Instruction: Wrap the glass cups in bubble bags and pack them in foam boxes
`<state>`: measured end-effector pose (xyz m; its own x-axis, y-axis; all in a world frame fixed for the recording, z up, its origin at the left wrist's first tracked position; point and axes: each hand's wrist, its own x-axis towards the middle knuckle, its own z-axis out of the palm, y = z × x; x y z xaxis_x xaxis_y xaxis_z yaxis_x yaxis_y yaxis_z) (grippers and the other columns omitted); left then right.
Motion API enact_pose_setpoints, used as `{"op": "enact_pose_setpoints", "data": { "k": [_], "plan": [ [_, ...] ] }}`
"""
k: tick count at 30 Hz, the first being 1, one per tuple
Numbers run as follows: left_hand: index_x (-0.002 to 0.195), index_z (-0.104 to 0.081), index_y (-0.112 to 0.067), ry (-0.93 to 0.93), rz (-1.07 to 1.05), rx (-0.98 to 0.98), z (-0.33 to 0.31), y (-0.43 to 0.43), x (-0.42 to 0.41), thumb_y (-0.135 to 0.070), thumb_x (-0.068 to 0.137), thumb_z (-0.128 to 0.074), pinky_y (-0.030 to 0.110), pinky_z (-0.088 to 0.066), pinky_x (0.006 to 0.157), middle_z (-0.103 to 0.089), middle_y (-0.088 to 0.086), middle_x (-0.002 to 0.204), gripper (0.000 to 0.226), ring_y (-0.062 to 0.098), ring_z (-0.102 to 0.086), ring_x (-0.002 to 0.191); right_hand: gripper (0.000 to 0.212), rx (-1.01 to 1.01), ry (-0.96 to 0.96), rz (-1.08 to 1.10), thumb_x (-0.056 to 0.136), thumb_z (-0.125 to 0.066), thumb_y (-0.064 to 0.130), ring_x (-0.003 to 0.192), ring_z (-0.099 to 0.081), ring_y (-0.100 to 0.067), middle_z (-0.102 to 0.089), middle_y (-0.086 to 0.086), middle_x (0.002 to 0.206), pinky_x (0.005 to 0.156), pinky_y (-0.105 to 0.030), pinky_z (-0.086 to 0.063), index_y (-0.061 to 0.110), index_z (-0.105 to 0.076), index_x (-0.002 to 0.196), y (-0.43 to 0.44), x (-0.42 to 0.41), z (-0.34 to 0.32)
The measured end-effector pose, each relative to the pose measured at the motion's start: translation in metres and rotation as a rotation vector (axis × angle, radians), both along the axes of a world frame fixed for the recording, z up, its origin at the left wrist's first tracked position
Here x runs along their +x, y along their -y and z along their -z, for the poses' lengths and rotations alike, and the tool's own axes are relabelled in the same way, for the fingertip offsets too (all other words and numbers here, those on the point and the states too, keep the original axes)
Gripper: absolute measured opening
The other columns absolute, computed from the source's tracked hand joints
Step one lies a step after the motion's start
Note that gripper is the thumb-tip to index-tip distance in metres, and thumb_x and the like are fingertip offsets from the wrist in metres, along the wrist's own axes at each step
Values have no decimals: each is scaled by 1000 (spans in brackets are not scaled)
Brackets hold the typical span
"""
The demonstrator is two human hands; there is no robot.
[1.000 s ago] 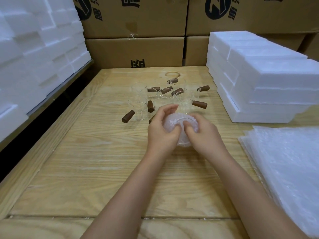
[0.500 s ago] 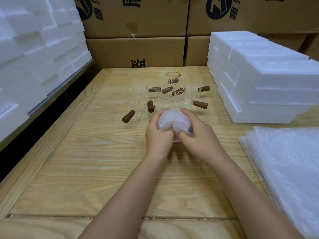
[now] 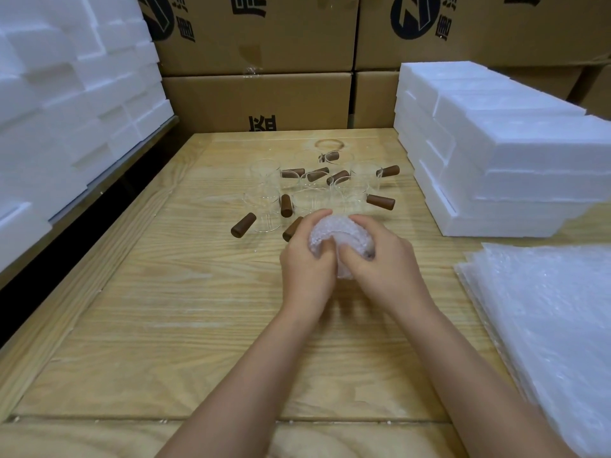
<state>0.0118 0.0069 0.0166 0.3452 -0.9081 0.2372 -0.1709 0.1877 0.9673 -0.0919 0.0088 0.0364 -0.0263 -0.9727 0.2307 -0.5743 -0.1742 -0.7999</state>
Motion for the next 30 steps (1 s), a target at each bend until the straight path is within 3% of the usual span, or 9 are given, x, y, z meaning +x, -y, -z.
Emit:
{"op": "enact_pose_setpoints", "data": {
  "k": [3,6,9,12,15,19,23,26,30],
  "plan": [
    [104,-66,-35,15,-23,27,2,2,-1,-1,85,-55,0,-39,68,-61,-25,94,40,-16,-57,85,42,-23,8,51,84,-61,39,104,-61,-20,-68,1,112,90,-39,-49,26,-59,124,-1,1,0],
    [112,-63,-35,54,57,25,2,-2,-6,-16,84,-57,19,-49,90,-66,-12,108,35,2,-60,102,33,-42,-20,149,84,-60,37,97,-63,-20,-70,3,102,84,-39,-51,28,-64,116,1,-3,1],
    [136,-46,-30,150,299,-145,1,-7,0,-38,75,-60,32,-36,111,-50,-1,141,63,10,-44,132,30,-32,29,217,84,-62,35,96,-63,-21,-70,2,102,85,-38,-50,25,-68,112,7,-12,-4],
    [148,-25,-25,431,494,-295,4,-5,10,-25,75,-70,26,-15,119,-25,-6,157,86,10,-16,147,22,-1,78,223,81,-65,31,89,-62,-17,-68,10,87,77,-32,-49,27,-71,102,11,-24,-8],
    [145,-26,-35,527,488,-282,9,-2,12,-8,73,-75,16,-24,113,-38,-9,147,91,6,-31,140,6,49,131,94,77,-70,28,80,-66,-12,-69,12,76,68,-28,-51,31,-70,83,13,-32,-8],
    [137,-37,-41,361,430,-147,6,1,18,-18,71,-81,11,-33,104,-48,-13,137,82,1,-44,128,18,97,382,-54,82,-71,32,90,-65,-7,-68,7,102,63,-17,-50,25,-70,98,16,-39,-9],
    [131,-47,-39,113,287,25,0,3,22,-42,63,-79,26,-50,96,-54,-7,133,76,11,-55,120,10,88,820,-168,90,-57,10,74,-66,-17,-64,-4,93,61,-28,-55,13,-66,94,15,-44,-15],
    [124,-54,-26,-4,286,59,-3,6,25,-51,68,-73,23,-53,84,-63,-3,117,63,7,-63,102,11,52,807,-227,90,-58,5,77,-66,-18,-65,-9,93,71,-27,-56,10,-65,97,15,-41,-11],
    [86,-62,-30,-155,413,117,-3,8,31,-72,71,-52,15,-50,72,-63,-2,93,46,7,-61,83,10,65,848,-137,88,-62,8,63,-65,-14,-67,-8,82,65,-21,-55,6,-66,97,18,-38,-6]
  ]
}}
